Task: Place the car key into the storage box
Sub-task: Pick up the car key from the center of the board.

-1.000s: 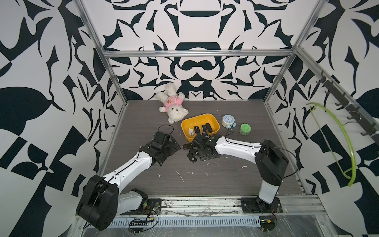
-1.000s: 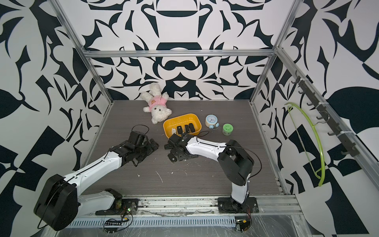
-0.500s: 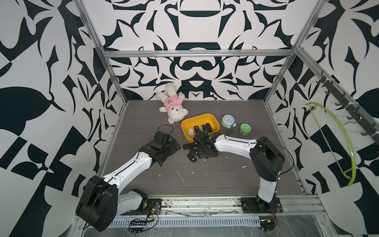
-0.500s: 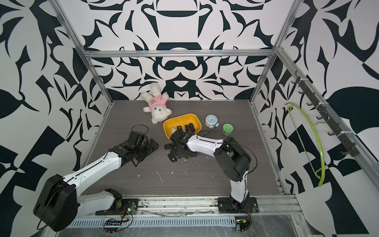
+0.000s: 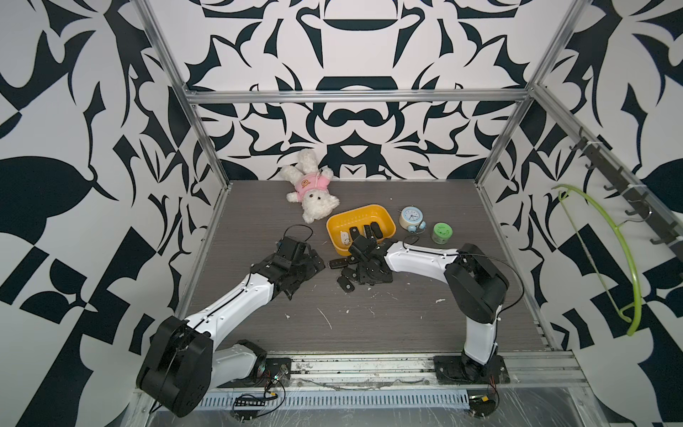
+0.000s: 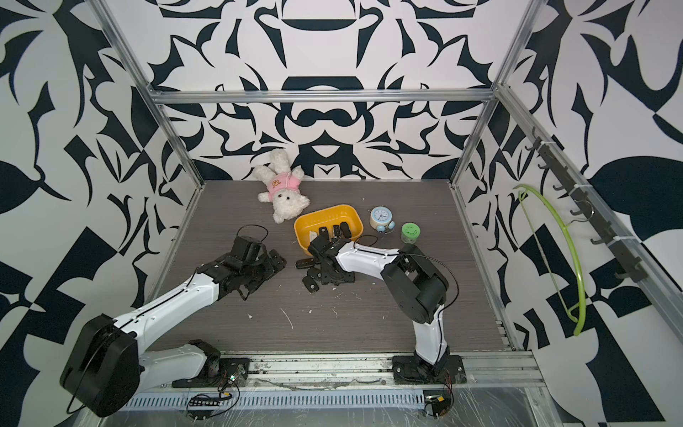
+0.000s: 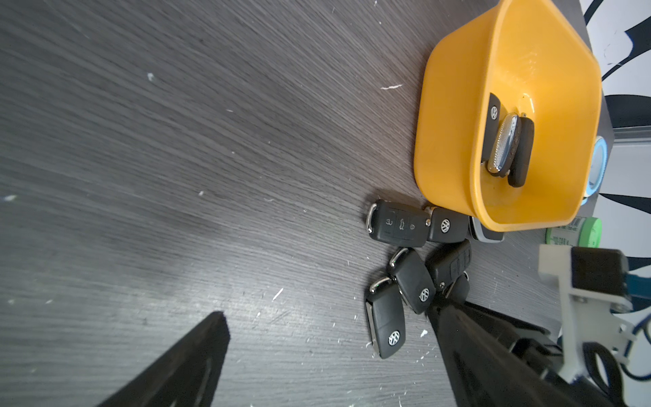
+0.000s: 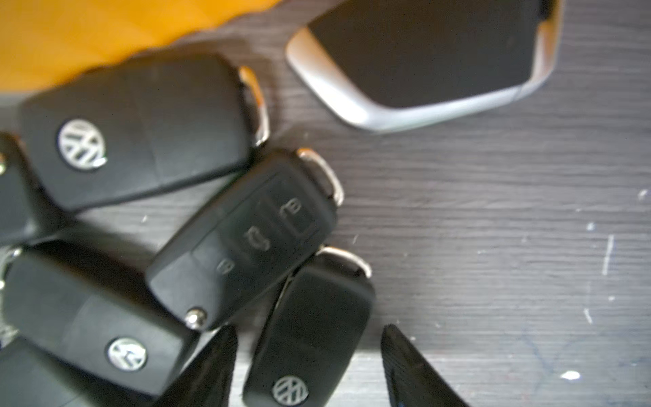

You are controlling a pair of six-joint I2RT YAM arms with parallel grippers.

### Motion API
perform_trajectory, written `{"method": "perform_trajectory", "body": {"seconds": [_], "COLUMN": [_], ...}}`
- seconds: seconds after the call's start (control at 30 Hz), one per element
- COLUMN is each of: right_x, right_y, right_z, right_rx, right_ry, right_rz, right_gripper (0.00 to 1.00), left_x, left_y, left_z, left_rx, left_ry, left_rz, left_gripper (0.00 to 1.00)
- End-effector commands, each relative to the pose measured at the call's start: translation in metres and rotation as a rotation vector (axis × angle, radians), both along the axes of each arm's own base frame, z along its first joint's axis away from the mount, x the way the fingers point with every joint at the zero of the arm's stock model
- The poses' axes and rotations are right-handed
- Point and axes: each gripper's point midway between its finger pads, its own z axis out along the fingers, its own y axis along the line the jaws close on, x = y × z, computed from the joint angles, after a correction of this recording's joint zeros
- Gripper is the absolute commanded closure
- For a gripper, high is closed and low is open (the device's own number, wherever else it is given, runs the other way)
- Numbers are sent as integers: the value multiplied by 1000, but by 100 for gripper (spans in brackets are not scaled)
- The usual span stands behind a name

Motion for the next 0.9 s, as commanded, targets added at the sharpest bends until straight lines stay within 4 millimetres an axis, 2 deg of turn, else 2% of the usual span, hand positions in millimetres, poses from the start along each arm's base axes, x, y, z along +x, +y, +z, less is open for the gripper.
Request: {"method": "perform_trajectory", "body": {"seconds": [0.0, 0.17, 0.43, 0.57, 0.63, 0.77, 0.87], "right_x": [7, 9, 3, 2, 3, 8, 10], "right_y": [-5, -4, -9, -10, -10, -9, -8], "right_z": [1, 0, -3, 1, 8, 29, 53], "right_rx": [-2, 15, 0, 1, 5, 20, 37], "right_ry": [-9, -2, 12, 12, 0, -38, -76], "right_rz": [-32, -37, -36, -23, -17, 6, 26], "right_gripper": [39, 57, 69, 84, 100, 100, 100], "left_x": [-4, -2, -1, 1, 2, 3, 2], "left_y": [5, 4, 3, 3, 2, 1, 3], "left_z": [-4, -1, 0, 2, 1, 2, 0], "left_rx": [14, 15, 14, 14, 15, 14, 20], "left_ry": [14, 12, 11, 7, 8, 5, 8], "left_rz": [8, 7, 5, 6, 3, 3, 7], "left_gripper": [0, 0, 0, 0, 0, 0, 0]}}
